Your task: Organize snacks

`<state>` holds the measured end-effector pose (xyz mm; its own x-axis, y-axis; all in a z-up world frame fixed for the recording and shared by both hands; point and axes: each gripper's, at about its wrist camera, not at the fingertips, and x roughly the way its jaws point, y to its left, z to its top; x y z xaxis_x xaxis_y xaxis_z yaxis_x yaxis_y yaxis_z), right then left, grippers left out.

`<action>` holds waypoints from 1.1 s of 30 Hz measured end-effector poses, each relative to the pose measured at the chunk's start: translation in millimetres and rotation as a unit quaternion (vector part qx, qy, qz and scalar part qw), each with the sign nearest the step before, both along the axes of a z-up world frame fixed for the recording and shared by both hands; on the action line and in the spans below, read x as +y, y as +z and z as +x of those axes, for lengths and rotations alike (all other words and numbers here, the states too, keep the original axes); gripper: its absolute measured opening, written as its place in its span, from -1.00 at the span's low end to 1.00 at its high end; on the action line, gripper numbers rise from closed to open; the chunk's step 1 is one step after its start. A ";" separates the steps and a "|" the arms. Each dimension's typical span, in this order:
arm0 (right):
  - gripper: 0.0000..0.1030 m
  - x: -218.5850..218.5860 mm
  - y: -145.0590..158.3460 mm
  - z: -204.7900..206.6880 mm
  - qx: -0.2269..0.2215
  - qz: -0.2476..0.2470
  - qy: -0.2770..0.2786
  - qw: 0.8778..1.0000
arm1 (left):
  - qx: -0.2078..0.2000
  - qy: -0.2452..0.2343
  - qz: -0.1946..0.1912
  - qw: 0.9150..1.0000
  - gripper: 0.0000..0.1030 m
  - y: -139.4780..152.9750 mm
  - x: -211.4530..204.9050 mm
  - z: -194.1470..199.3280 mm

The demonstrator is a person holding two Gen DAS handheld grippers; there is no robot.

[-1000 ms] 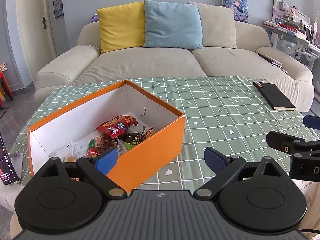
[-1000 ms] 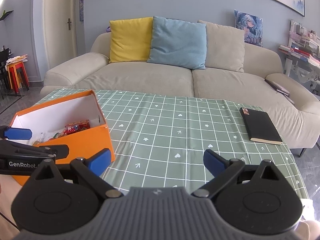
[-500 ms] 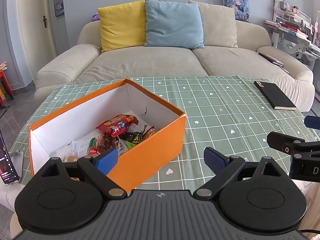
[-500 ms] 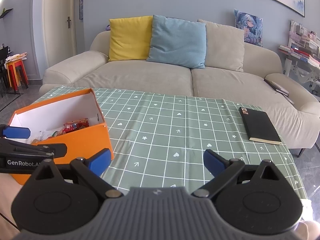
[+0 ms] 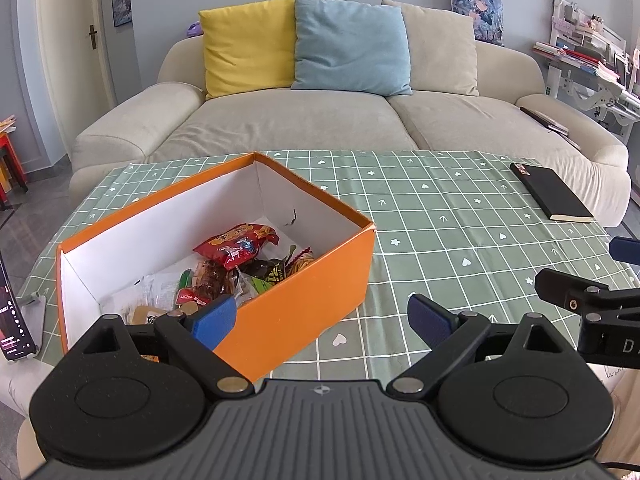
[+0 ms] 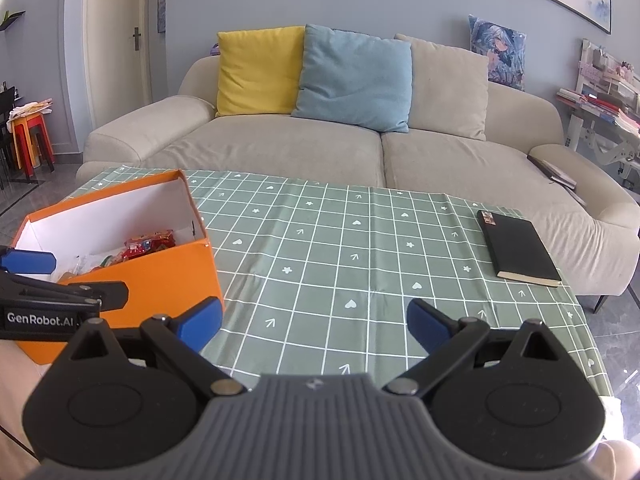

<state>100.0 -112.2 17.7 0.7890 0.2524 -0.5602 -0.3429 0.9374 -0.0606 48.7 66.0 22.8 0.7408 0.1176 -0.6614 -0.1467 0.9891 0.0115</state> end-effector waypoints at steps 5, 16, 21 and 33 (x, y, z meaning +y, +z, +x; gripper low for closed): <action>0.86 -0.6 -1.1 -0.4 0.000 -0.001 0.000 1.000 | 0.000 0.001 0.001 1.000 1.00 -0.2 -0.7 0.0; 0.86 -0.4 -2.5 0.5 0.003 -0.003 -0.001 1.000 | 0.004 0.006 0.003 1.000 1.00 -0.4 0.5 0.7; 0.86 -0.3 -3.9 0.1 0.004 -0.005 0.000 1.000 | 0.002 0.014 0.007 1.000 1.00 -0.3 0.4 0.3; 0.86 0.4 -5.2 0.2 0.005 -0.008 0.001 1.000 | -0.003 0.014 0.015 1.000 1.00 2.1 -1.9 -1.2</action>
<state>100.3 -111.7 12.6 0.7825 0.2450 -0.5724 -0.3455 0.9356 -0.0719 47.5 64.1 24.9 0.7406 0.1570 -0.6534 -0.1736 0.9840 0.0397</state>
